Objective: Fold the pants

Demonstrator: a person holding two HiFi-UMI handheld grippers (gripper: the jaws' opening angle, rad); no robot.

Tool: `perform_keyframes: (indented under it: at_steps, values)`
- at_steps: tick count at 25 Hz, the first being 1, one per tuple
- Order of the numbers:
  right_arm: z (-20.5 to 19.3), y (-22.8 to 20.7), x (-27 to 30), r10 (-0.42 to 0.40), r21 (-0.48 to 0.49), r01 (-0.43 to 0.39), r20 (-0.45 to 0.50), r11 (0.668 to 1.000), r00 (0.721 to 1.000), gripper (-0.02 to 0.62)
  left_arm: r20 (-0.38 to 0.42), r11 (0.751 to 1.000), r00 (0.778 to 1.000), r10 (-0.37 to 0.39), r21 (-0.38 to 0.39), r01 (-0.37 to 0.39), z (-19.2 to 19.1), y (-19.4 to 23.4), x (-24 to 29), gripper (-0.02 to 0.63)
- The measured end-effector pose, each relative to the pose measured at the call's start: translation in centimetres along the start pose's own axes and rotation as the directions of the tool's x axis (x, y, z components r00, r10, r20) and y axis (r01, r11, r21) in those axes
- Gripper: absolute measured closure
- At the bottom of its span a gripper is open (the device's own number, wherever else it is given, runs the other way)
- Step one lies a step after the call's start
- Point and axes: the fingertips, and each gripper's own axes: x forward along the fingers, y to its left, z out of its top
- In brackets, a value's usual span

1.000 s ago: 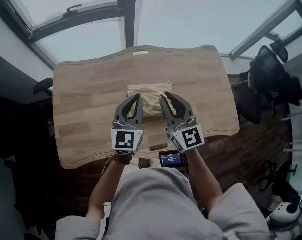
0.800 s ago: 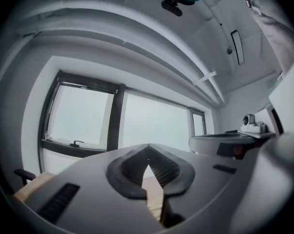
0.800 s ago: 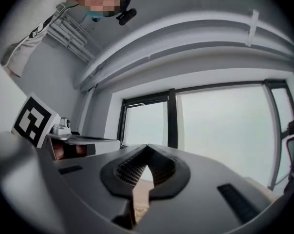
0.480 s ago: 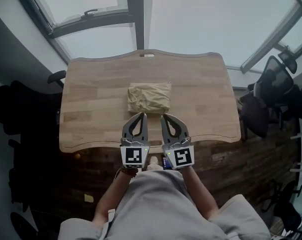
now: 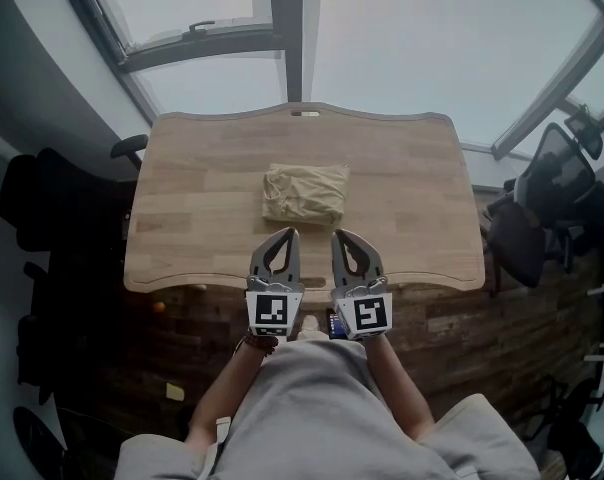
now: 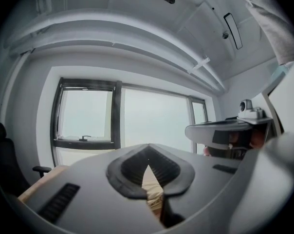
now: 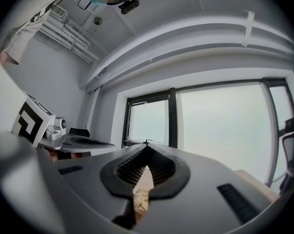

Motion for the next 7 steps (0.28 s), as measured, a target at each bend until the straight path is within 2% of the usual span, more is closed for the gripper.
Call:
perform_keyframes:
  at_steps: [7]
  values:
    - [-1.3, 0.5, -1.0, -0.001, 0.008, 0.001, -0.031, 1.0, 1.0, 0.594, -0.01, 1.0, 1.0, -0.001, -0.005, 0.001, -0.4, -0.2, -0.9, 0.6]
